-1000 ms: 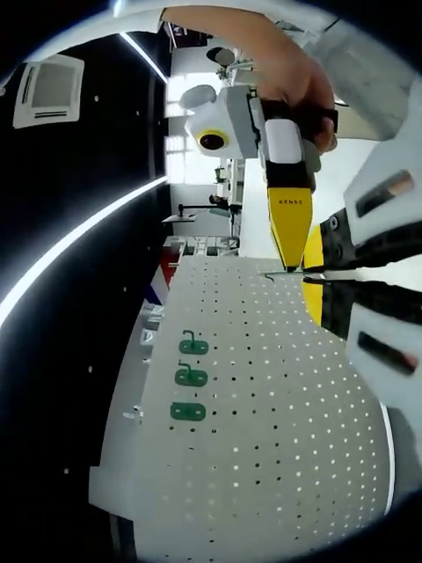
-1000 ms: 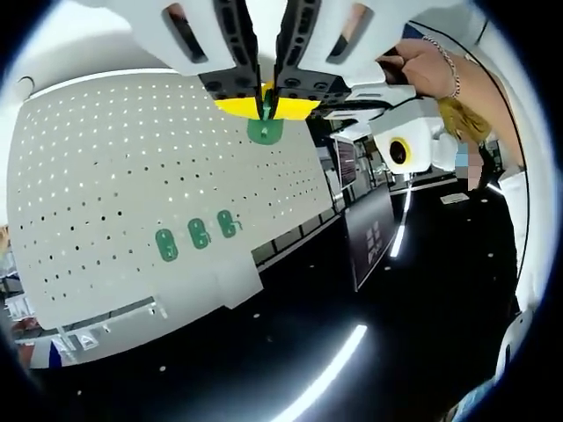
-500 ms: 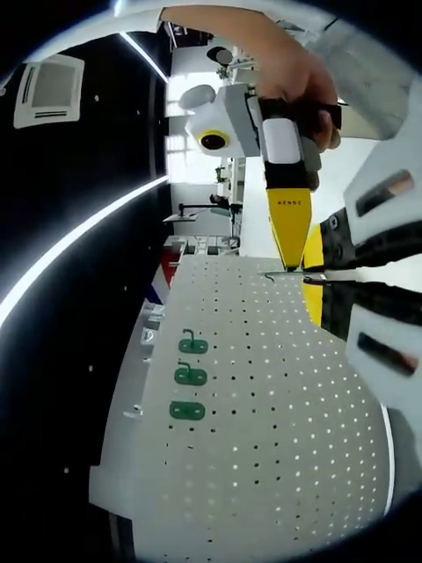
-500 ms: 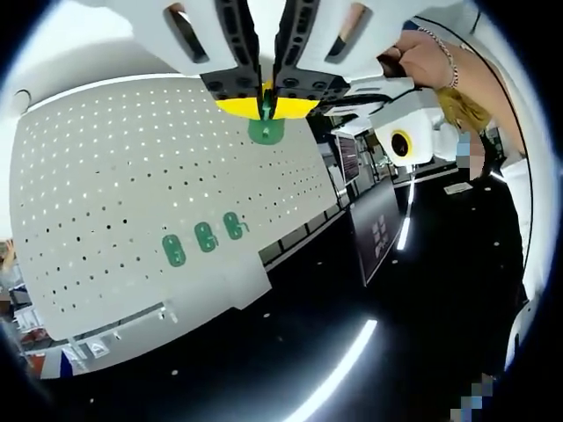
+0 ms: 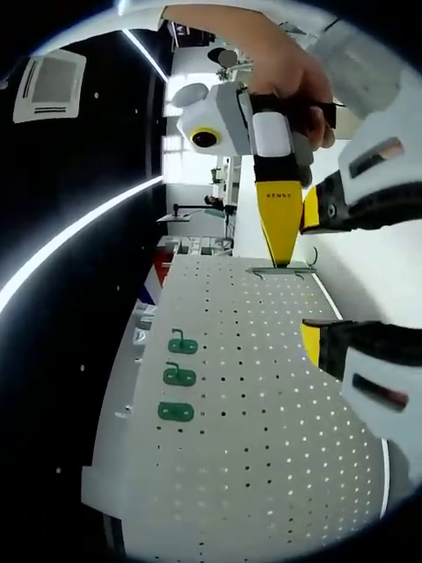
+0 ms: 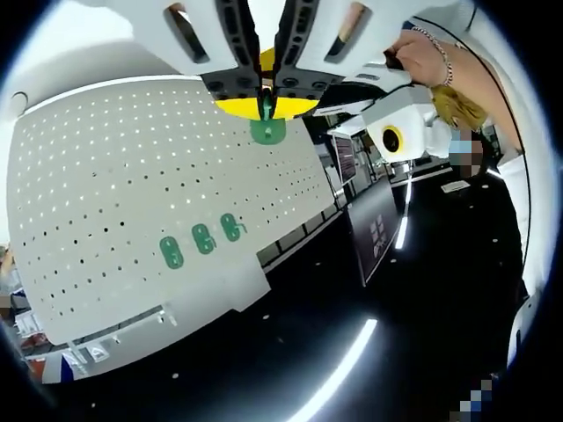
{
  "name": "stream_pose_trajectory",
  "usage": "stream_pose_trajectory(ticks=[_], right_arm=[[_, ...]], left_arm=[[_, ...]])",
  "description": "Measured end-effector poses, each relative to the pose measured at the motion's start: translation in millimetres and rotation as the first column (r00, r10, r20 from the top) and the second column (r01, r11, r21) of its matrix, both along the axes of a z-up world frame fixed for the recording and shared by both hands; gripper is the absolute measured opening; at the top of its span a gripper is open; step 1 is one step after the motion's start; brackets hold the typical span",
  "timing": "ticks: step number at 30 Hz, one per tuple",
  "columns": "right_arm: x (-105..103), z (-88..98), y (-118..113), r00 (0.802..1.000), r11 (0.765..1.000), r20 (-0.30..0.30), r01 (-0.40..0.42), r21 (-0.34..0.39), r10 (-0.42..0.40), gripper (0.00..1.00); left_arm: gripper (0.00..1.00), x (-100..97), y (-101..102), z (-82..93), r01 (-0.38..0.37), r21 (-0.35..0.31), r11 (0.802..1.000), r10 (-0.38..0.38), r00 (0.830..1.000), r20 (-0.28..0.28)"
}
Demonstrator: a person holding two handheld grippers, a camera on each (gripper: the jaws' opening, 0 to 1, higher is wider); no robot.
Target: Insert the hook assembly into the mounting plate slot until the hook locks in place.
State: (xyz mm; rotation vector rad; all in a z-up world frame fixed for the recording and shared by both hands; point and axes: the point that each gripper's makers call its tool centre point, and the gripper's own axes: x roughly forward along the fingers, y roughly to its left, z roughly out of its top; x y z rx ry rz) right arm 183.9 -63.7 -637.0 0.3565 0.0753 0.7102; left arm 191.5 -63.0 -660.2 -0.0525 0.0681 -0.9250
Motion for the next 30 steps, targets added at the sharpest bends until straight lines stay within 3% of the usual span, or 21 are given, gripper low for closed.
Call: stream_pose_trajectory(ticks=[7,12,16,19,30], right_arm=[[-0.4,0.3,-1.0,1.0,1.0,-0.004,0.001,0.01,-0.001,0.01],[0.9,-1.0,-3.0,1.0,1.0,0.002,0.017,-0.008,-0.017,0.01],[2.1,-1.3,-7.2,0.994,0.979,0.081,0.082,-0.185,-0.068,0.01],[4.3,-1.2,-9.9,0.988,0.959,0.122,0.12,-0.257,-0.091,0.01],[9.0,-1.0,-12.7,0.991,0.971,0.095,0.111,-0.21,-0.093,0.01]], left_arm=[[0.71,-1.2,-3.5,-11.3,0.015,0.044,0.999,-0.014,0.999,-0.029],[0.73,-2.8,-3.9,-14.7,0.025,0.061,0.998,-0.023,0.999,-0.034],[0.72,-1.9,-2.3,-17.3,0.023,0.065,0.998,-0.02,0.999,-0.042],[0.72,-2.3,-1.9,-18.8,0.023,0.068,0.997,-0.019,0.999,-0.048],[0.71,-1.9,2.7,-18.4,0.018,0.067,0.998,-0.015,0.999,-0.051]])
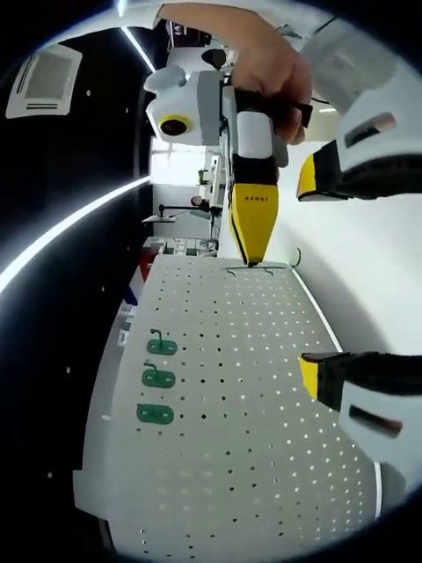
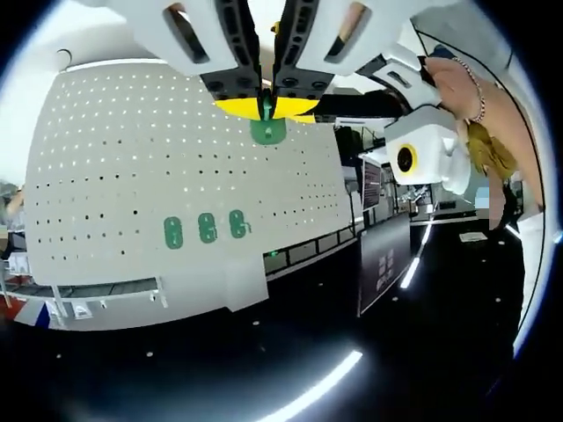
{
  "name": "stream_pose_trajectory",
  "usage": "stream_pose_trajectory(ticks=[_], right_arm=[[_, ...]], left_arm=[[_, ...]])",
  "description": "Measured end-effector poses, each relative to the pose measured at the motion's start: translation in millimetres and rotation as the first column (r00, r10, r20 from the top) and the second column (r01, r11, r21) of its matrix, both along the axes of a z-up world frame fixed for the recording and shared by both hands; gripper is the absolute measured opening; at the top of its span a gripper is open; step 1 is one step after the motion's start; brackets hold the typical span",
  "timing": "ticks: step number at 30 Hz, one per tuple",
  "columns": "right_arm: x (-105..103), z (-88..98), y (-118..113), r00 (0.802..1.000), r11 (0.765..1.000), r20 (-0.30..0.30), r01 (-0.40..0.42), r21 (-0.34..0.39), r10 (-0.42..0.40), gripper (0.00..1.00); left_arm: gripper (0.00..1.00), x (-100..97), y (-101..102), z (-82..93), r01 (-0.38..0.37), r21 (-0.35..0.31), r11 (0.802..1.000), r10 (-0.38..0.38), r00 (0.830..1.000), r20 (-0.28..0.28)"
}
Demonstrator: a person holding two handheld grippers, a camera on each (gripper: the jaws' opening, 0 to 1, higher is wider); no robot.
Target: Insert the hook assembly into the mounting plate slot until the hook locks in place.
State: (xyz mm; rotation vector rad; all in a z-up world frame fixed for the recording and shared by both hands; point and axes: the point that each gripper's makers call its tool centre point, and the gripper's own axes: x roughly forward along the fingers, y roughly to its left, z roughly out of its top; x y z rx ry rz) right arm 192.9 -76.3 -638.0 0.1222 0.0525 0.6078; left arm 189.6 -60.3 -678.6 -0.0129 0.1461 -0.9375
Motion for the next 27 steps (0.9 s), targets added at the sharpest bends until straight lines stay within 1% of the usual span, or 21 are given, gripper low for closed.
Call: stream_pose_trajectory(ticks=[5,8,14,19,23,27], right_arm=[[5.8,4.5,-7.2,1.0,1.0,0.003,0.016,0.009,-0.016,0.01],[10.6,8.6,-12.7,1.0,0.999,0.008,0.029,0.015,-0.029,0.01],[16.4,12.9,-16.0,0.999,0.999,0.014,0.034,0.019,-0.034,0.01],[22.3,16.8,-21.0,0.999,0.999,0.02,0.043,0.022,-0.044,0.01],[30.2,20.6,-30.4,0.997,0.997,0.023,0.067,0.033,-0.068,0.01],[38.6,26.5,-41.1,0.995,0.995,0.032,0.093,0.036,-0.094,0.01]], left_arm=[[0.72,0.2,8.0,-0.1,-0.003,0.007,1.0,0.003,1.0,0.005],[0.72,1.8,15.8,-1.0,-0.011,0.011,1.0,0.011,1.0,0.005],[0.72,7.1,34.8,-0.7,-0.038,0.012,0.999,0.038,0.999,0.005],[0.72,6.0,45.0,-4.9,-0.04,0.019,0.999,0.04,0.999,-0.003],[0.73,2.9,53.4,-10.0,-0.041,0.034,0.999,0.041,0.999,-0.012],[0.72,0.1,61.3,-11.0,-0.046,0.044,0.998,0.046,0.999,-0.012]])
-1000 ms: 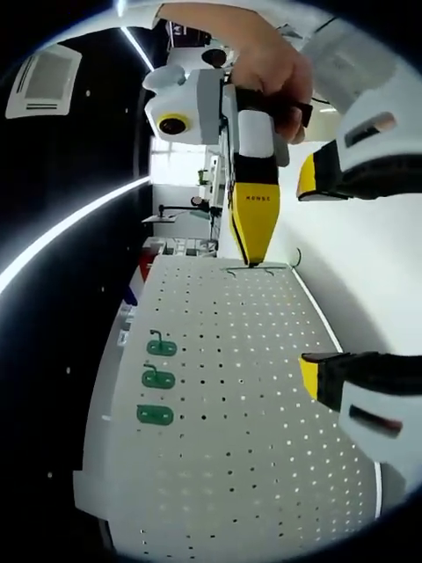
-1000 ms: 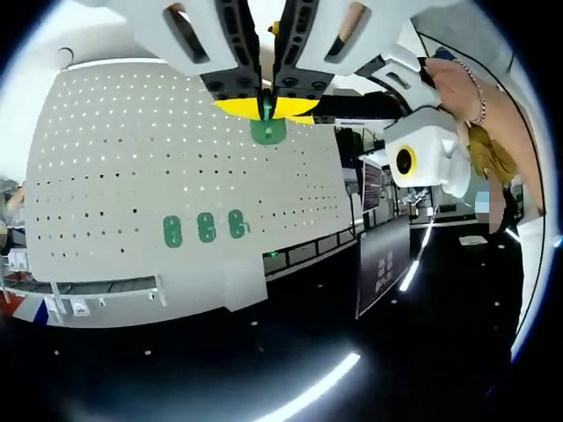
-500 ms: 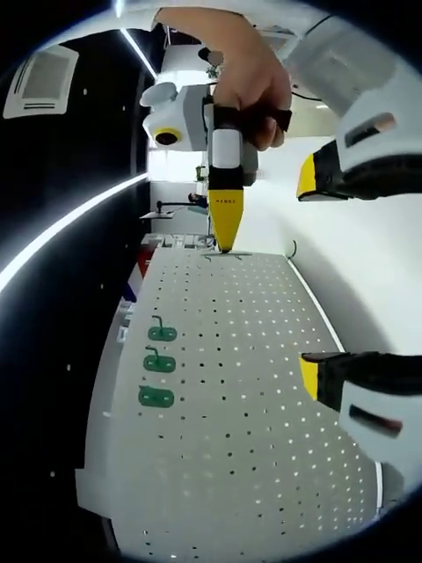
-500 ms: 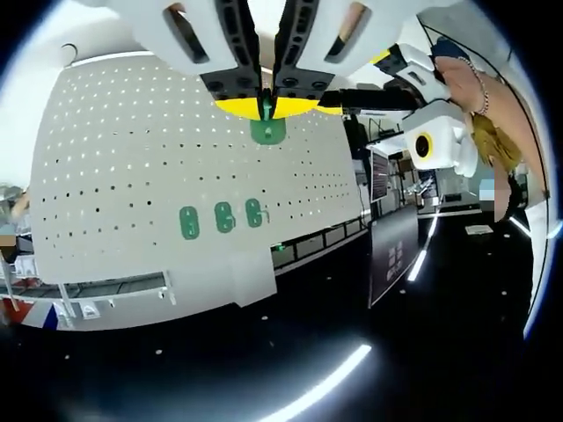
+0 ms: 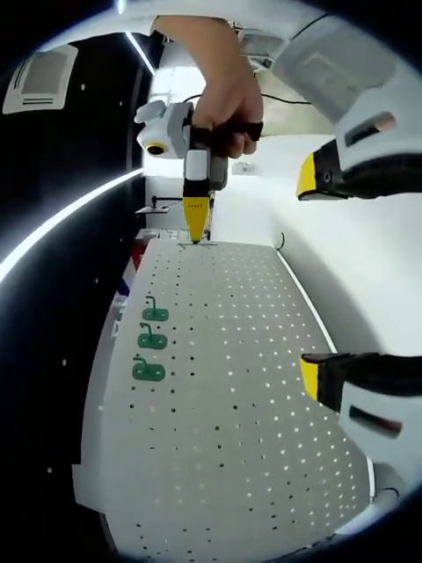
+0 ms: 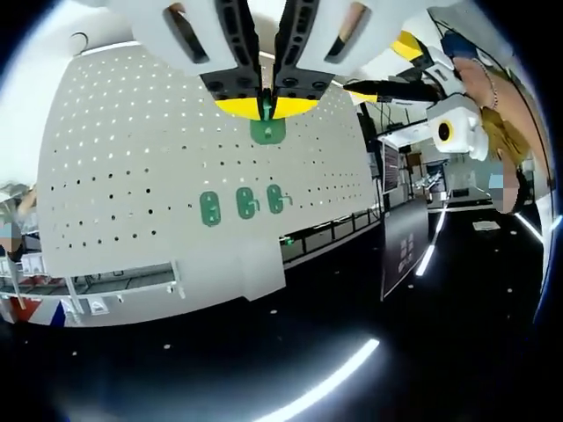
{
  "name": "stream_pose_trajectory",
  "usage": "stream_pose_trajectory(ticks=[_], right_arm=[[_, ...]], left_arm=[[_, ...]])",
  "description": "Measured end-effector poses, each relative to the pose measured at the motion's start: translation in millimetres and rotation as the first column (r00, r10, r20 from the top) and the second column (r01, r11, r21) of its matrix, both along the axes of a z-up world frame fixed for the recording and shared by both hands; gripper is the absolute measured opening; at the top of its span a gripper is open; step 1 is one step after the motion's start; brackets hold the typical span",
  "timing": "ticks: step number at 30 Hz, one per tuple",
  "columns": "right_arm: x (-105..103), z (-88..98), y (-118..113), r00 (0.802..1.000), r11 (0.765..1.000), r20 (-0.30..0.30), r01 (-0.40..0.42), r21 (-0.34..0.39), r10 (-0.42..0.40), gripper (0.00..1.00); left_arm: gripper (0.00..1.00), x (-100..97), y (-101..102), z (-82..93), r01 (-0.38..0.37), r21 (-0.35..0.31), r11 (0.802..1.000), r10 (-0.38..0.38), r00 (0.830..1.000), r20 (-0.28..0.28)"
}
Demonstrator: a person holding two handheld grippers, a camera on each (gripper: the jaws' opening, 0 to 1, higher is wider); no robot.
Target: Insert the hook assembly into the mounting plate slot until the hook locks in place.
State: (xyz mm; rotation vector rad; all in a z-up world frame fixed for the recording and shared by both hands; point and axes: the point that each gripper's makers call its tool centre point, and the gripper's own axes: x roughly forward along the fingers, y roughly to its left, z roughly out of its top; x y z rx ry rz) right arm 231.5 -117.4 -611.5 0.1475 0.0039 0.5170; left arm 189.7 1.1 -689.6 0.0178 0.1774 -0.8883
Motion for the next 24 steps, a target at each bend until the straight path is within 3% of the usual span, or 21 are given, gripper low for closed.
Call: stream_pose_trajectory(ticks=[24], right_arm=[[43.8,33.5,-46.7,0.99,0.991,0.06,0.132,-0.036,-0.13,0.01]], left_arm=[[0.71,-12.4,47.8,-14.9,-0.067,0.017,0.998,0.068,0.997,-0.038]])
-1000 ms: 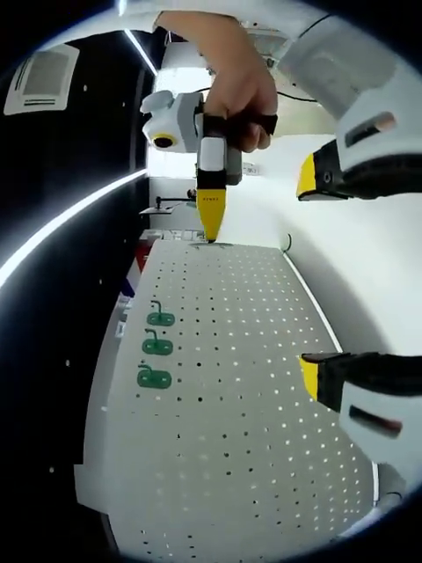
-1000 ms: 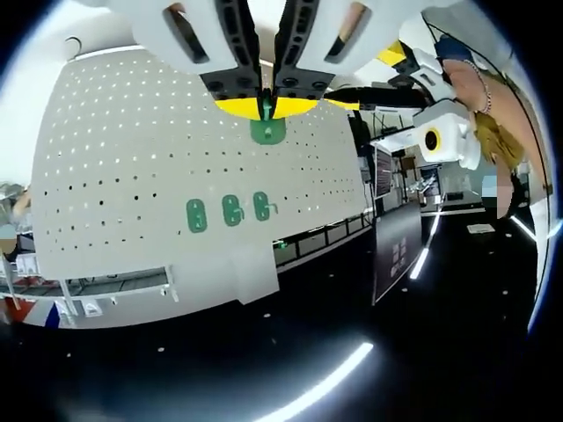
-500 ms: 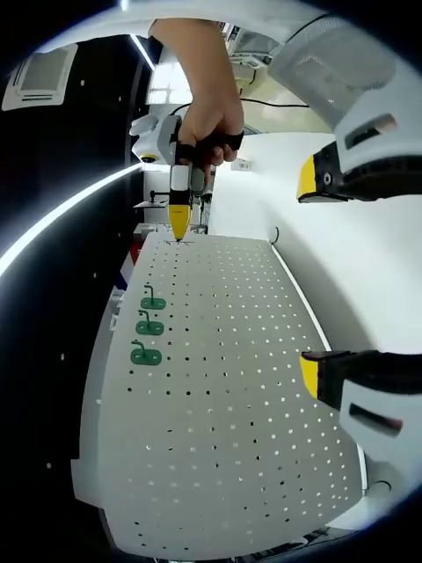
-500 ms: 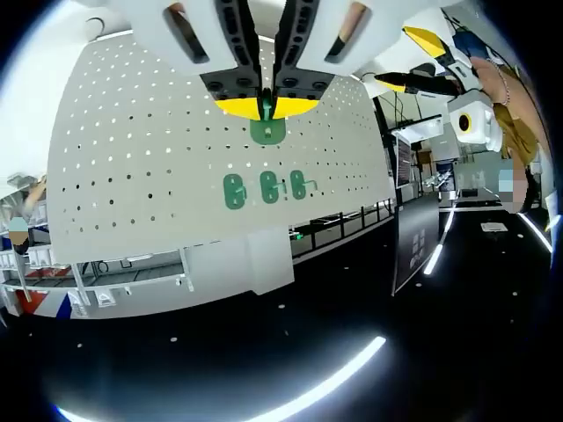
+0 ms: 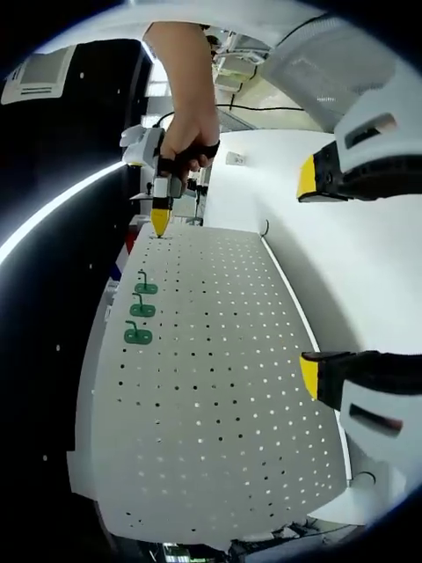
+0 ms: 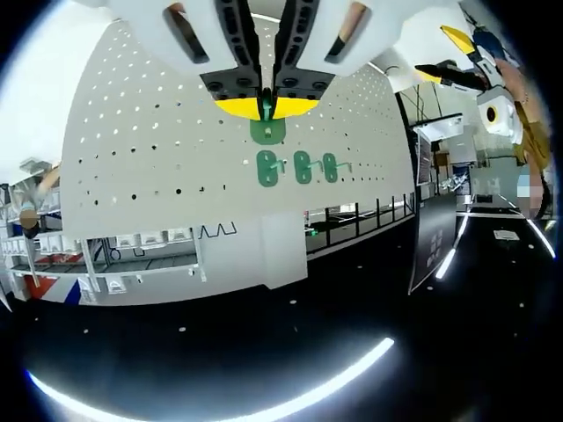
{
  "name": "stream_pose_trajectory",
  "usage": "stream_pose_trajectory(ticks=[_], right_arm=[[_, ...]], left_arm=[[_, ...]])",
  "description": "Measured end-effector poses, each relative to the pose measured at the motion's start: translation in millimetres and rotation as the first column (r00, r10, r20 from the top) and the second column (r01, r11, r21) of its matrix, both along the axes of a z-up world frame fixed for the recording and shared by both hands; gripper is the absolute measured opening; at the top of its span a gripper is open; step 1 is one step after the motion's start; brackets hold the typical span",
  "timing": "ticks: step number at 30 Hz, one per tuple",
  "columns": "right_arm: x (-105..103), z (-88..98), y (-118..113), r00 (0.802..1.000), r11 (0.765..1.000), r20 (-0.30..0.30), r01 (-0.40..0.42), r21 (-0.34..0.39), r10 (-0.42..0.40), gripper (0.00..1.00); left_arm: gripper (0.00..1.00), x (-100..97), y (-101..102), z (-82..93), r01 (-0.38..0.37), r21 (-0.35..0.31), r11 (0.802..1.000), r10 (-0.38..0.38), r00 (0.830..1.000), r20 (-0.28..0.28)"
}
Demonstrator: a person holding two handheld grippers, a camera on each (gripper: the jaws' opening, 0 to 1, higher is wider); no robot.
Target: Insert the hook assembly into the mounting plate slot until the hook locks in place.
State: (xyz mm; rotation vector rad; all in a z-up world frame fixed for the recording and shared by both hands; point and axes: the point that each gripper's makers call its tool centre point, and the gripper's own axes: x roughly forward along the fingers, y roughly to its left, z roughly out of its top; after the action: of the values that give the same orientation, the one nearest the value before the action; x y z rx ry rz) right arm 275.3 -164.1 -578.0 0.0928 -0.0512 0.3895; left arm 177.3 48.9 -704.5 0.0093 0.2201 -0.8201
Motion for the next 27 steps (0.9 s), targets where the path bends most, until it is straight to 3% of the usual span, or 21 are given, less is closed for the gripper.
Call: stream_pose_trajectory(ticks=[27], right_arm=[[38.7,20.6,-16.9,0.996,0.997,0.046,0.079,-0.025,-0.078,0.01]], left_arm=[[0.7,-13.0,28.1,-3.6,-0.064,-0.006,0.998,0.064,0.998,-0.017]])
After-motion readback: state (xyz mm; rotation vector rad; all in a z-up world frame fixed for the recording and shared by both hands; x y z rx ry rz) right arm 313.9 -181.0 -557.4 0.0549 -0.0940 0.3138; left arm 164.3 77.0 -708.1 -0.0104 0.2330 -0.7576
